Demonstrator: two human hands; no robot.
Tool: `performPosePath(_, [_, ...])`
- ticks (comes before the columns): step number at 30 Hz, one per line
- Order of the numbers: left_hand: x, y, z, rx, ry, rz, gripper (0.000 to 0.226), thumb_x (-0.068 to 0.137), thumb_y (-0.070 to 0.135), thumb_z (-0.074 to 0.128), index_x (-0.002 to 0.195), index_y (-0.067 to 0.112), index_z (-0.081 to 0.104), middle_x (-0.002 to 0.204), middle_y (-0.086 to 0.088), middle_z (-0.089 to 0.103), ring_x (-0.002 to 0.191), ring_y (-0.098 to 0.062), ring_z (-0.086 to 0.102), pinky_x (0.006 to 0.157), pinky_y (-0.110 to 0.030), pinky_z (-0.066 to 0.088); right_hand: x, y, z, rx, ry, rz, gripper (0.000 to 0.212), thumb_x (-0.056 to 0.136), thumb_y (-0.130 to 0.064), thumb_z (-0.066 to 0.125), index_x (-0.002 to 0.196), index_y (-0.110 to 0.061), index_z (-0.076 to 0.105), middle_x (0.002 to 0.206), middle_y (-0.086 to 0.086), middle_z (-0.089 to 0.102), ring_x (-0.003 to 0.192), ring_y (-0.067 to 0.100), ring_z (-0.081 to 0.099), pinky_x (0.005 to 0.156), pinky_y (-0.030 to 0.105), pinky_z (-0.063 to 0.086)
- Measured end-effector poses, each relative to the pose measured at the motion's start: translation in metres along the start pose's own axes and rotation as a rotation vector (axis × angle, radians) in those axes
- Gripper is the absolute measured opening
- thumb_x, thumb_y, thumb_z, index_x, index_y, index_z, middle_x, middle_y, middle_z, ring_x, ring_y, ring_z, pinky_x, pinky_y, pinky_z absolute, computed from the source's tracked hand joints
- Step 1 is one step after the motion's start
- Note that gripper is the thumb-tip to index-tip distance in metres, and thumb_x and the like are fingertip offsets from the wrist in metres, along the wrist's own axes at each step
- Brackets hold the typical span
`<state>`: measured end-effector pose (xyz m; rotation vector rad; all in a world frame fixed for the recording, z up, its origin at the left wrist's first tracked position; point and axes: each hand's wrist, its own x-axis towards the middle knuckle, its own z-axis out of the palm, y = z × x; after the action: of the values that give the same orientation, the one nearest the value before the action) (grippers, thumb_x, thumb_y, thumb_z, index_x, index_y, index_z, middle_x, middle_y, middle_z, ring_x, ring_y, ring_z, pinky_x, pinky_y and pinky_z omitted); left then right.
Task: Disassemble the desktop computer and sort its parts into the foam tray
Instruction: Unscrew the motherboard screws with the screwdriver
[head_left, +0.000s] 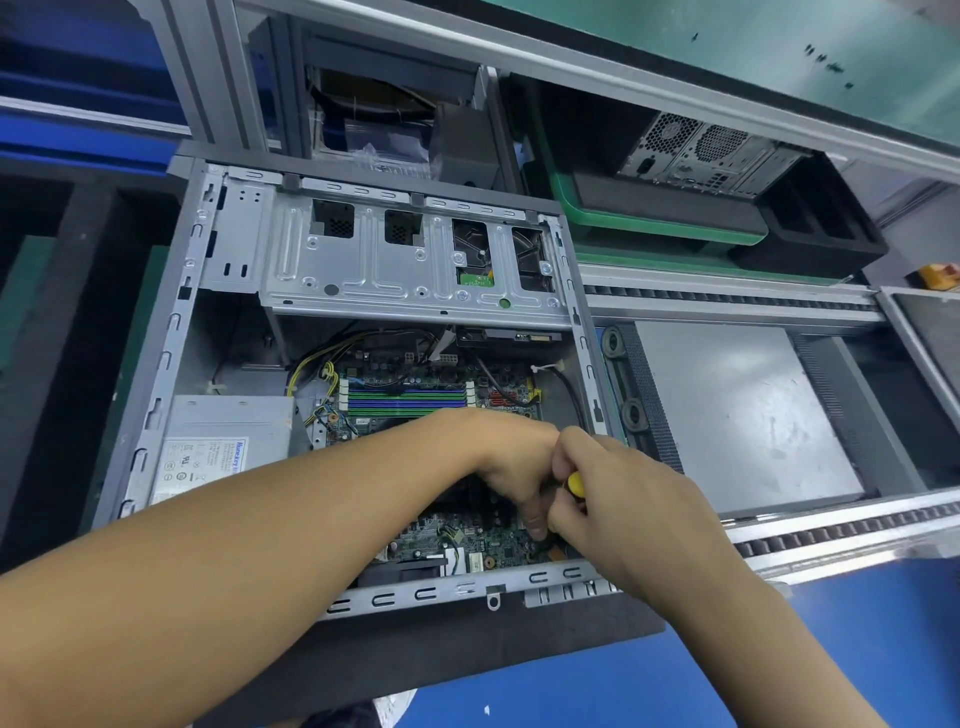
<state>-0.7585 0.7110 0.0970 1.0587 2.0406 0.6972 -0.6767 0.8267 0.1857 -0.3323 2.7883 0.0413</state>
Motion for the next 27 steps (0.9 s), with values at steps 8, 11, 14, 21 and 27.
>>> performPosePath(8, [-0.004,0.000,-0.002,0.035,0.046,0.031,0.024,0.074,0.032,0.084,0.076,0.022,0.063,0.065,0.009,0.057,0.057,-0.012,0.051,0.050,-0.019,0.042,-0.004,0.000,0.002,-0.027,0.028,-0.034,0.026,0.093,-0.061,0.036,0.092,-0.038,0.024,0.090,-0.010,0.050,0.077,0.019,0.056,0.055,0.033,0.038])
performPosePath(11, [-0.006,0.004,-0.003,0.015,0.025,0.052,0.036,0.074,0.037,0.084,0.099,0.016,0.071,0.084,0.007,0.066,0.076,-0.015,0.060,0.070,-0.025,0.052,-0.003,-0.001,0.004,-0.064,0.029,-0.006,0.027,0.096,-0.062,0.033,0.092,-0.037,0.023,0.080,-0.009,0.045,0.079,0.021,0.059,0.055,0.034,0.034])
performPosePath(14, [-0.006,0.004,-0.004,-0.007,0.001,0.030,0.035,0.074,0.032,0.085,0.101,0.015,0.070,0.088,0.008,0.067,0.085,-0.015,0.061,0.078,-0.028,0.050,-0.002,0.000,0.006,-0.087,0.038,-0.030,0.017,0.100,-0.045,0.035,0.095,-0.033,0.024,0.088,-0.009,0.049,0.072,0.020,0.052,0.055,0.034,0.035])
performPosePath(21, [0.003,-0.011,-0.001,0.208,-0.061,-0.079,0.014,0.087,0.008,0.069,0.094,0.019,0.063,0.078,0.009,0.056,0.082,-0.019,0.053,0.072,-0.027,0.041,-0.002,-0.003,0.002,0.068,0.049,-0.043,0.003,0.094,-0.030,0.046,0.093,-0.029,0.044,0.086,-0.005,0.047,0.074,0.019,0.053,0.061,0.032,0.045])
performPosePath(27, [0.005,-0.024,-0.002,0.183,-0.044,-0.202,0.028,0.088,0.000,0.059,0.107,0.018,0.069,0.070,0.019,0.050,0.080,-0.014,0.054,0.072,-0.024,0.042,0.000,0.000,-0.010,0.150,0.166,-0.098,0.010,0.094,-0.026,0.049,0.087,-0.020,0.052,0.079,-0.003,0.043,0.066,0.020,0.048,0.061,0.038,0.046])
